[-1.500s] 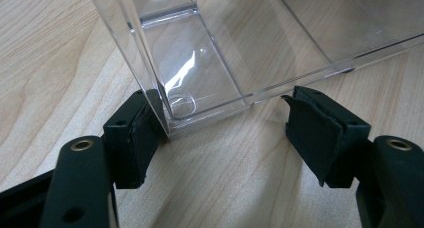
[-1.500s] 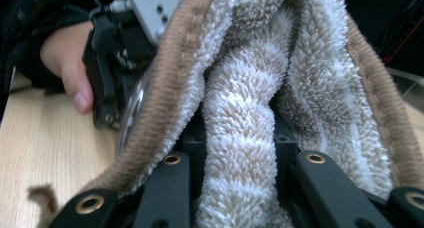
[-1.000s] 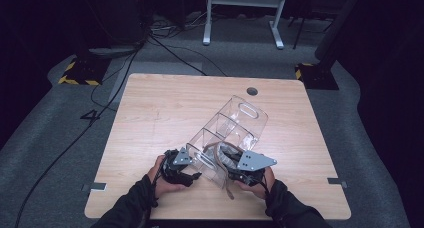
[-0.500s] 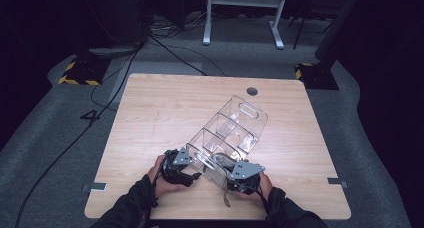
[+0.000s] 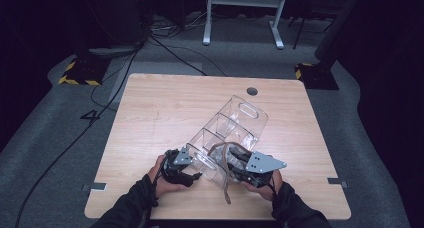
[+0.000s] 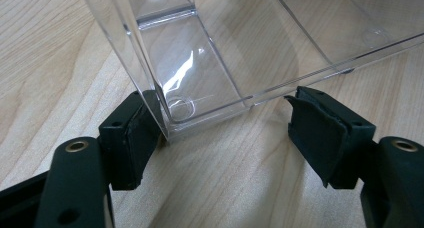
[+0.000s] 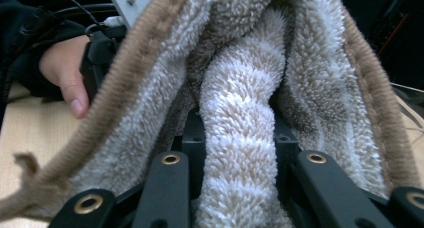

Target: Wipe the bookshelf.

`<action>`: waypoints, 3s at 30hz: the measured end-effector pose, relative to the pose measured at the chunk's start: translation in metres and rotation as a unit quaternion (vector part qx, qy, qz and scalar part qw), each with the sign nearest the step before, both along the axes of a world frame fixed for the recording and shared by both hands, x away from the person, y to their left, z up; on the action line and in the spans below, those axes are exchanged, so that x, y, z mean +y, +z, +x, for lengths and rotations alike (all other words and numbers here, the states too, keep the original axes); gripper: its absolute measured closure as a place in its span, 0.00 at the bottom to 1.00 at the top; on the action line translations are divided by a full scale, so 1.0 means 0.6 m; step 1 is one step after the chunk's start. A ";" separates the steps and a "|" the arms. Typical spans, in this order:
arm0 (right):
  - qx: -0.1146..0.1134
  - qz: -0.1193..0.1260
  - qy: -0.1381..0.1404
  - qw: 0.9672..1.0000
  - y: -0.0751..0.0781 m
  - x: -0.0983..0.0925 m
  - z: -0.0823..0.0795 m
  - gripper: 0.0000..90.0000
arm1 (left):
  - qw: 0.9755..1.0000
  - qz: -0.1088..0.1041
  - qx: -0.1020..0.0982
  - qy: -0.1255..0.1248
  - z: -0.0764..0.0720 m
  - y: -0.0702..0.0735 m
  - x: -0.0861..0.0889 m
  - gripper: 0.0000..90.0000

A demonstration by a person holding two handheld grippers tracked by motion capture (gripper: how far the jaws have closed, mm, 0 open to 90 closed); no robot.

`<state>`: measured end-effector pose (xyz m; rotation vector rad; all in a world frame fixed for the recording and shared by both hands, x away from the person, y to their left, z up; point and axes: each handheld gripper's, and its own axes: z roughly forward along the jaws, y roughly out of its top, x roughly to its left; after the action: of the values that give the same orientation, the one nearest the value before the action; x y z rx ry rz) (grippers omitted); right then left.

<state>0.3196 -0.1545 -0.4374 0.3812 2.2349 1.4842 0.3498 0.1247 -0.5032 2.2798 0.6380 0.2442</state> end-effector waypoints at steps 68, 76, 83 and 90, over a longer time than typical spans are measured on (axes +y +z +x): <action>-0.012 0.005 -0.004 1.000 -0.011 0.024 -0.006 0.78 | 1.000 0.005 -0.002 0.003 -0.001 0.000 0.000 0.28; 0.068 -0.062 -0.003 0.996 -0.101 0.038 0.000 0.78 | 1.000 0.006 -0.002 0.002 -0.001 0.000 0.000 0.28; 0.055 -0.066 -0.007 0.996 -0.086 0.038 0.002 0.78 | 1.000 0.006 -0.001 0.002 -0.001 0.000 0.000 0.28; 0.015 -0.010 -0.041 0.999 -0.024 0.010 0.008 0.77 | 1.000 0.006 -0.001 0.003 -0.001 0.000 0.000 0.28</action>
<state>0.3244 -0.1487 -0.4515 0.4860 2.2269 1.4226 0.3491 0.1247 -0.5033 2.2890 0.6438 0.2527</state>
